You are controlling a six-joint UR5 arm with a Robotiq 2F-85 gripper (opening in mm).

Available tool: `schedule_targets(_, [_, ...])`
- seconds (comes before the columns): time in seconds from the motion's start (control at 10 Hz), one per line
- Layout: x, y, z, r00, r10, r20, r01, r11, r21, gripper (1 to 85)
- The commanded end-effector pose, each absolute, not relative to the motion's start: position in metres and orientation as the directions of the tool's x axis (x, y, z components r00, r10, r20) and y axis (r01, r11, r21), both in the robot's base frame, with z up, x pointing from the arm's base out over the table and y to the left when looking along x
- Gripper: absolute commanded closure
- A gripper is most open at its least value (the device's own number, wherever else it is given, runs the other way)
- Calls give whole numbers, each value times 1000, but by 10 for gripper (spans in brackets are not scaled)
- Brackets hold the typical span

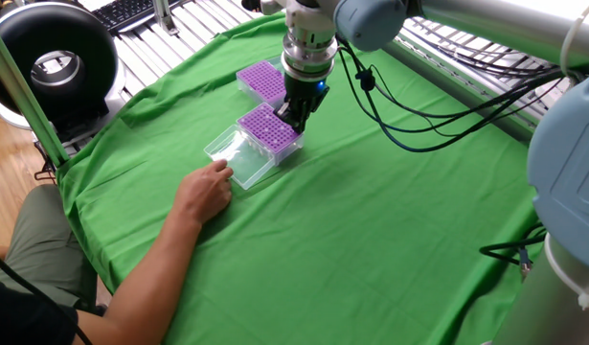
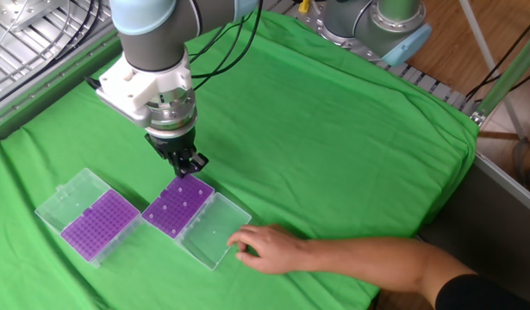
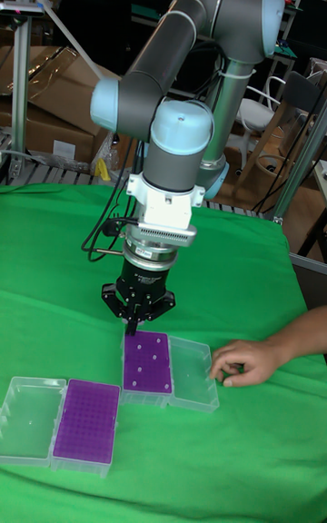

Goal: Insert a small pipette tip into the holder for small pipette tips

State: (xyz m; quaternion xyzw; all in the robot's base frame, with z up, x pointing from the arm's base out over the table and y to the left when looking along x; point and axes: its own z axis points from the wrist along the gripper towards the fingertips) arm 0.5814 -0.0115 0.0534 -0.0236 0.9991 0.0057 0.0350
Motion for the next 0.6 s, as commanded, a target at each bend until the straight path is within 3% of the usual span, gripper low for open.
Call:
schedule_targets(0.0, [578, -8, 70, -998, -37, -52, -38, 999, 17, 847])
schedule_targets(0.5, [575, -5, 113, -998, -55, -16, -55, 999, -1, 847])
